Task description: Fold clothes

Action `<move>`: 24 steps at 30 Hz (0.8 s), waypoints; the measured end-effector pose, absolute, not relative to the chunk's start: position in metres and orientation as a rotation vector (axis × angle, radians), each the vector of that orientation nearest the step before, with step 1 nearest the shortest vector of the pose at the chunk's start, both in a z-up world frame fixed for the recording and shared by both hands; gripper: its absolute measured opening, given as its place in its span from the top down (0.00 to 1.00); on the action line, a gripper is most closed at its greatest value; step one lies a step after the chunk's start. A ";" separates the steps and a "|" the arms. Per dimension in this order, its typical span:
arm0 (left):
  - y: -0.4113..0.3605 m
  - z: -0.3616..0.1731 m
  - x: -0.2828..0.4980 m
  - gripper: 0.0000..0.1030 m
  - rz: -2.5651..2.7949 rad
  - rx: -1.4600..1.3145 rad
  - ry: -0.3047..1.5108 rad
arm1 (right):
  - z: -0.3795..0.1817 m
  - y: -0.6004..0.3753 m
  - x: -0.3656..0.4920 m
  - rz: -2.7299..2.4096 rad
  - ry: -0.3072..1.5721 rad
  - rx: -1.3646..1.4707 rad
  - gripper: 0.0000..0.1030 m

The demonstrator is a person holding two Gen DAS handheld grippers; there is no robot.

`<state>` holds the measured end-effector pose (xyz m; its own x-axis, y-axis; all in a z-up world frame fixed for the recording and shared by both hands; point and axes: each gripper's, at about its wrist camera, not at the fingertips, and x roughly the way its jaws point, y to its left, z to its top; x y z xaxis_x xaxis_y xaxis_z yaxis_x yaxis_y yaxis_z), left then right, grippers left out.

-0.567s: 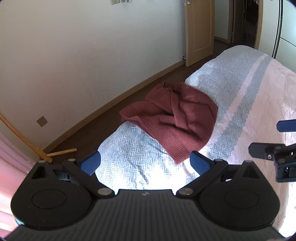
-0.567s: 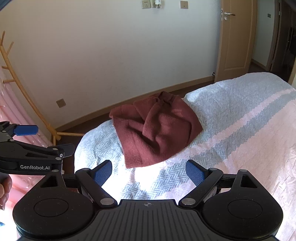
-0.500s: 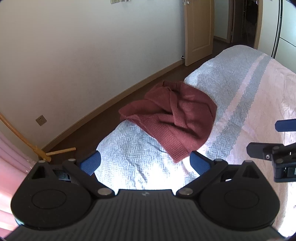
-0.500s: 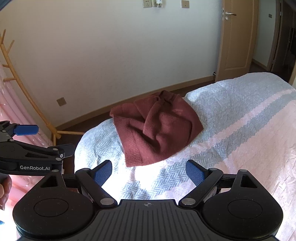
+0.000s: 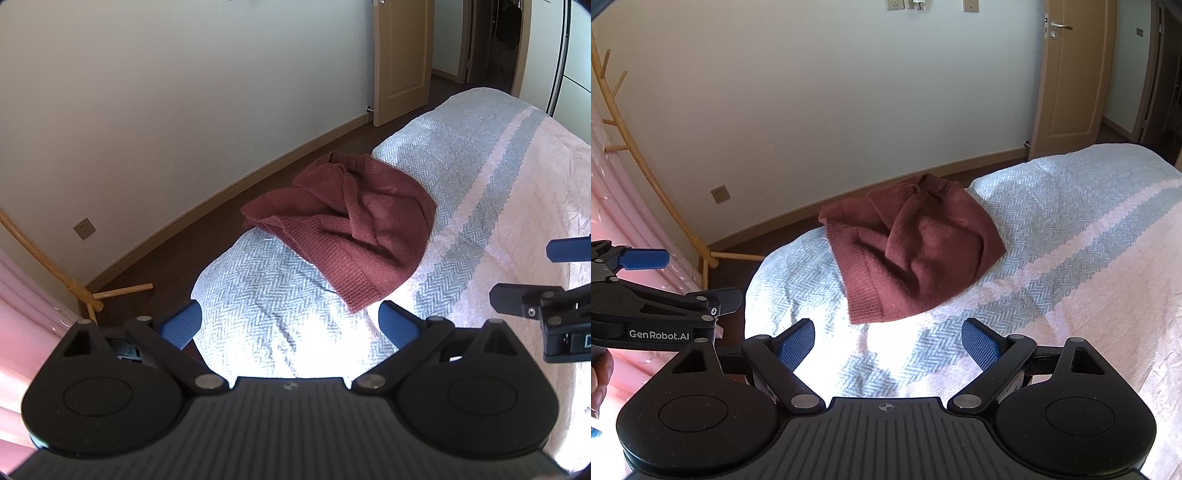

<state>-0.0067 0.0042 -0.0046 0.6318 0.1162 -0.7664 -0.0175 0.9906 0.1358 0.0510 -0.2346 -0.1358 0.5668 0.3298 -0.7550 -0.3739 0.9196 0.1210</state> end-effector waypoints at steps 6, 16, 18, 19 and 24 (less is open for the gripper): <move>0.006 -0.004 -0.008 0.02 0.079 0.118 0.887 | -0.135 -0.234 0.049 0.418 0.882 -0.055 0.13; 0.004 -0.004 -0.009 0.02 0.084 0.121 0.890 | -0.133 -0.236 0.050 0.424 0.887 -0.053 0.13; 0.003 -0.005 -0.009 0.02 0.084 0.123 0.890 | -0.132 -0.237 0.051 0.426 0.888 -0.051 0.13; 0.002 -0.005 -0.009 0.02 0.085 0.125 0.891 | -0.132 -0.237 0.051 0.428 0.887 -0.051 0.13; 0.000 -0.003 -0.013 0.02 0.095 0.131 0.890 | -0.133 -0.241 0.051 0.437 0.886 -0.046 0.13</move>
